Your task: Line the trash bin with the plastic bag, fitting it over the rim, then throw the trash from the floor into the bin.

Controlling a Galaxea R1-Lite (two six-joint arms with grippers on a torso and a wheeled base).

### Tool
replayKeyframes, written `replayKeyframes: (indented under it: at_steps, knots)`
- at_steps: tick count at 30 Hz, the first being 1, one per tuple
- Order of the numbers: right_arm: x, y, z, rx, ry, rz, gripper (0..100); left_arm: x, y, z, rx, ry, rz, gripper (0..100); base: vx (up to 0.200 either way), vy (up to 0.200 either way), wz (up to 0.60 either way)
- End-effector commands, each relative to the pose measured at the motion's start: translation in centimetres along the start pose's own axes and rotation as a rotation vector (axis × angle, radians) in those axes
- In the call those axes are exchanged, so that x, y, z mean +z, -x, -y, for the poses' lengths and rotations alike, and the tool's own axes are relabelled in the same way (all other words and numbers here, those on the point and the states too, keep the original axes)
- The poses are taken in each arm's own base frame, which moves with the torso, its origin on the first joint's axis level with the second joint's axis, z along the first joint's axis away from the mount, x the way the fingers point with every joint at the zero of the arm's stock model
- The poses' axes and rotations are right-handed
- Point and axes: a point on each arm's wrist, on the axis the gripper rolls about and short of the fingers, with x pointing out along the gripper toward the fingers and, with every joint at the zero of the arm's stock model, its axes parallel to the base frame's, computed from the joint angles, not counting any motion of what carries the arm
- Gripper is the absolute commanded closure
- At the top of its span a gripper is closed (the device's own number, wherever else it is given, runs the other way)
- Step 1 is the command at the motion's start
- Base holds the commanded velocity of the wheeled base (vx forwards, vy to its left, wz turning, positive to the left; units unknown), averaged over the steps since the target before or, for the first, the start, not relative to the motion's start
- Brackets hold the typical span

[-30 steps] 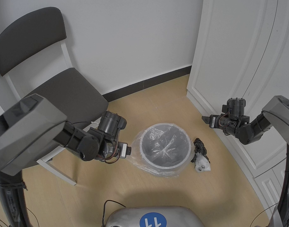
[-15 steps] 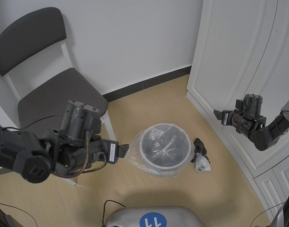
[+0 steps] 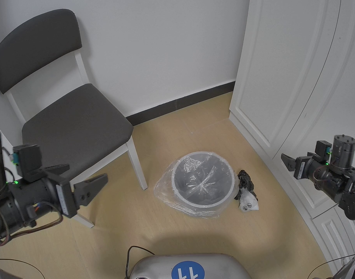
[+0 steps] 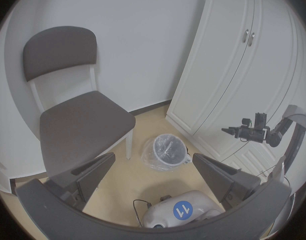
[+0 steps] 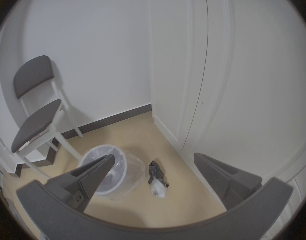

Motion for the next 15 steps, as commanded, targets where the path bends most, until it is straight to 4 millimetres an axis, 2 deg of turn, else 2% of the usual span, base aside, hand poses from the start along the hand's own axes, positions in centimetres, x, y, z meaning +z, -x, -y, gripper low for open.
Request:
replayKeyframes:
  at_steps: [1,4,6,11,12,13,14,15]
  knots:
    - [0.0,8.9,-0.3,0.128,0.038,0.05,0,-0.9,6.3,-2.0,-0.036,0.03,0.13,0,0.0,0.0,0.0]
    - [0.1,11.1,-0.2,0.175,0.046,0.079,0,-1.0,6.5,-2.2,-0.025,0.024,0.145,0,0.0,0.0,0.0]
    - [0.2,11.8,-0.1,0.196,0.03,0.102,0,-1.1,6.4,-2.2,-0.022,0.026,0.146,0,0.0,0.0,0.0]
    - [-0.1,12.0,0.0,0.227,-0.016,0.088,0,-1.5,6.2,-2.3,-0.022,0.033,0.149,0,0.0,0.0,0.0]
    - [0.2,9.5,-0.1,0.161,-0.073,-0.012,0,-1.7,5.8,-2.2,-0.033,0.058,0.187,0,0.0,0.0,0.0]
    - [0.7,8.2,0.0,0.123,-0.097,-0.043,0,-1.6,5.7,-2.2,-0.038,0.065,0.207,0,0.0,0.0,0.0]
    - [0.8,7.8,0.0,0.11,-0.104,-0.054,0,-1.5,5.7,-2.2,-0.039,0.067,0.211,0,0.0,0.0,0.0]
    - [1.4,5.2,0.0,0.049,-0.141,-0.136,0,-1.0,5.2,-2.0,-0.039,0.069,0.232,0,0.0,0.0,0.0]
